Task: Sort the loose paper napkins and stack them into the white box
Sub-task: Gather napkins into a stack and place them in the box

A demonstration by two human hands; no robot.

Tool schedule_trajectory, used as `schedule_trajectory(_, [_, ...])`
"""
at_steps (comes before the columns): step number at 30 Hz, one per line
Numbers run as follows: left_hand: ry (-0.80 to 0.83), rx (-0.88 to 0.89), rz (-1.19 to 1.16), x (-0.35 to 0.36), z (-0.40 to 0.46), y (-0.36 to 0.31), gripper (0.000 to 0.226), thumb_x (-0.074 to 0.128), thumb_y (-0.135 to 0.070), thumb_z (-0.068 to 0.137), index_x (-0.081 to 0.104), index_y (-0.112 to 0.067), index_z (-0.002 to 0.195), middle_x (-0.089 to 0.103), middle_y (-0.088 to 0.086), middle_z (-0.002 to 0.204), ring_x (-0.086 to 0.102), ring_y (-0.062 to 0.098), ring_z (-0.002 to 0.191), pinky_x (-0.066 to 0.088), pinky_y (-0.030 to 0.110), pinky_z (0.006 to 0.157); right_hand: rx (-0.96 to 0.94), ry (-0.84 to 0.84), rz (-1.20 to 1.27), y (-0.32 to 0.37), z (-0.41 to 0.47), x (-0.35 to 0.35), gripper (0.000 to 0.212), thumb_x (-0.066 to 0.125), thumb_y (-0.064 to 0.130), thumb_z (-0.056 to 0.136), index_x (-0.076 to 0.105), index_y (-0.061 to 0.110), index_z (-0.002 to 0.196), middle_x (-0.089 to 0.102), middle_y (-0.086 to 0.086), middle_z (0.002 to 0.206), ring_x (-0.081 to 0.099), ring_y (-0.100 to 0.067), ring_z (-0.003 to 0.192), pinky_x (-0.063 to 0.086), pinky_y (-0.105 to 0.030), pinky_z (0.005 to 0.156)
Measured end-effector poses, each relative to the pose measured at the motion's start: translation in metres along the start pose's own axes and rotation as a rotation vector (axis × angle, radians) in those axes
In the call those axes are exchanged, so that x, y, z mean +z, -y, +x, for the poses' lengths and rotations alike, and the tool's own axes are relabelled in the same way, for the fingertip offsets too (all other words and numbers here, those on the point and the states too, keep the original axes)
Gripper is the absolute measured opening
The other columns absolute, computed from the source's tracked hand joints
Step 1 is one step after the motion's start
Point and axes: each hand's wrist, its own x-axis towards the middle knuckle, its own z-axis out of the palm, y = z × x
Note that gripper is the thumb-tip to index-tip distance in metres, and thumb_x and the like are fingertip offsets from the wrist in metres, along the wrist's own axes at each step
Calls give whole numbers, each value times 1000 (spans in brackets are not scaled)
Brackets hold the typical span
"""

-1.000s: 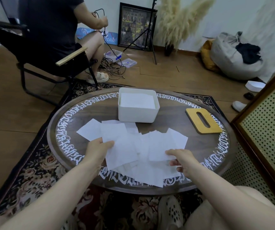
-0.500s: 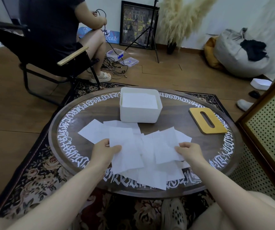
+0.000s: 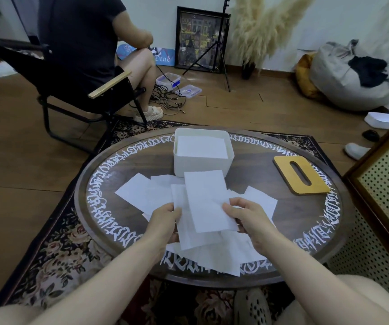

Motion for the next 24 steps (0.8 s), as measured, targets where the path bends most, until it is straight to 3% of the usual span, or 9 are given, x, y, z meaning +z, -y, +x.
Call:
schedule_trajectory(4, [27,-12,-60,2,2,-1,25,43,-12,101,68,-15,98,72,5,95,66,23,82,54,35,66,-49,38,-41,2,-2,10,5,64,13,90,64,11,85,69,-4,79,60,-11,61,44,-18,58])
schedule_trajectory(8, [42,2,-69,-1,2,-2,24,44,-11,100,67,-16,101,73,3,95,69,23,83,55,34,64,-82,55,-72,1,-3,15,4,65,12,88,63,9,87,69,-12,79,63,-17,66,47,-22,60])
schedule_trajectory(13, [21,24,-80,-8,1,0,25,43,-12,101,68,-19,99,74,2,95,69,24,84,55,36,65,-104,41,-123,2,-4,16,10,68,13,87,64,7,93,63,4,69,54,2,52,41,-11,53])
schedule_trajectory(16, [11,35,-95,-11,0,-2,26,43,-12,101,68,-20,100,74,1,95,68,24,85,53,33,62,-58,47,-159,5,-4,14,19,69,23,87,64,15,103,62,6,78,52,-2,61,38,-13,57])
schedule_trajectory(20, [23,45,-87,-13,-1,-2,27,43,-13,100,68,-22,101,74,1,97,69,25,90,53,32,61,70,149,-196,7,-6,15,29,71,36,83,67,18,107,65,5,85,48,-8,58,30,-21,61])
schedule_trajectory(24, [49,66,-33,-13,-1,-1,23,45,-24,100,68,-20,101,71,3,101,66,24,90,52,33,64,33,171,-175,7,-9,18,9,70,19,85,68,11,90,66,5,75,49,0,45,34,-9,47])
